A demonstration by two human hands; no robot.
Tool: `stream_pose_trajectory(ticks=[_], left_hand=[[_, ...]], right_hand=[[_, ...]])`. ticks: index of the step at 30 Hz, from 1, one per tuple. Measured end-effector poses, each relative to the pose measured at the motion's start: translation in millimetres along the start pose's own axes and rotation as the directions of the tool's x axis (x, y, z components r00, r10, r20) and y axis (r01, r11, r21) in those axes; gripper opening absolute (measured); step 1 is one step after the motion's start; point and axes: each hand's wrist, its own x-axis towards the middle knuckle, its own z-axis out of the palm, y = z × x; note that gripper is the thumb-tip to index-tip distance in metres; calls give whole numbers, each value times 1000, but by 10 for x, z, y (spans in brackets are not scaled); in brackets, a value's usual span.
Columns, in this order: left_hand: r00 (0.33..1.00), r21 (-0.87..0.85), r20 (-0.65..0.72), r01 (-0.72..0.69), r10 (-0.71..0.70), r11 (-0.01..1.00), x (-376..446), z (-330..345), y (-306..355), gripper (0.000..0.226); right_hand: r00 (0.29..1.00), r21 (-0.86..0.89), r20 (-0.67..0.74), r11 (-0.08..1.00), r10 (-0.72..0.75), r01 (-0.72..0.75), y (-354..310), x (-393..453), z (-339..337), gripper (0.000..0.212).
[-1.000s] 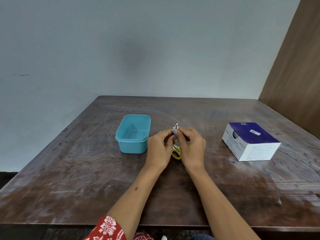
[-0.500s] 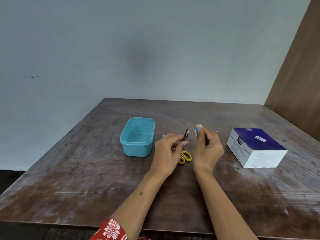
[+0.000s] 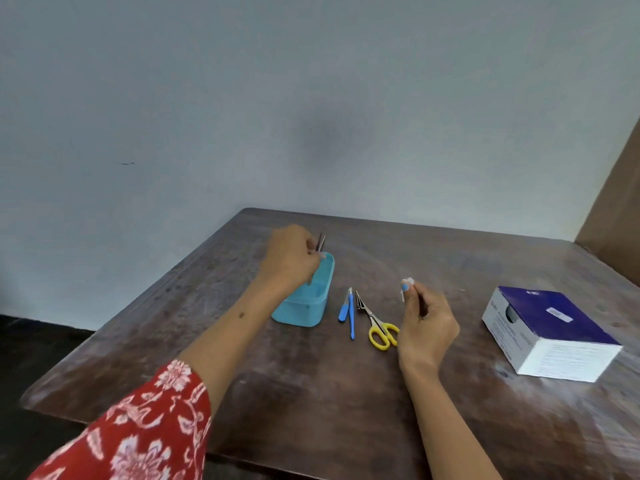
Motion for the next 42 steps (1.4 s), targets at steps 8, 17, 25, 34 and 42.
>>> stream_pose_trajectory(ticks=[8, 17, 25, 34, 42], left_hand=[[945, 155, 244, 186, -220, 970, 101, 234, -91, 25], [939, 300, 250, 158, -237, 941, 121, 265, -62, 14], [985, 144, -137, -86, 106, 986, -292, 118, 200, 18], [943, 420, 241, -315, 230, 851, -1109, 801, 558, 19], [986, 364, 153, -115, 62, 924, -1129, 933, 576, 6]], right_hand=[[997, -11, 74, 1000, -17, 18, 17, -24, -1, 14], [995, -1, 94, 999, 45, -45, 0, -26, 5, 17], [985, 22, 10, 985, 169, -170, -18, 1, -21, 20], [933, 117, -136, 941, 332, -318, 54, 40, -58, 21], [961, -152, -19, 949, 277, -277, 10, -39, -59, 24]])
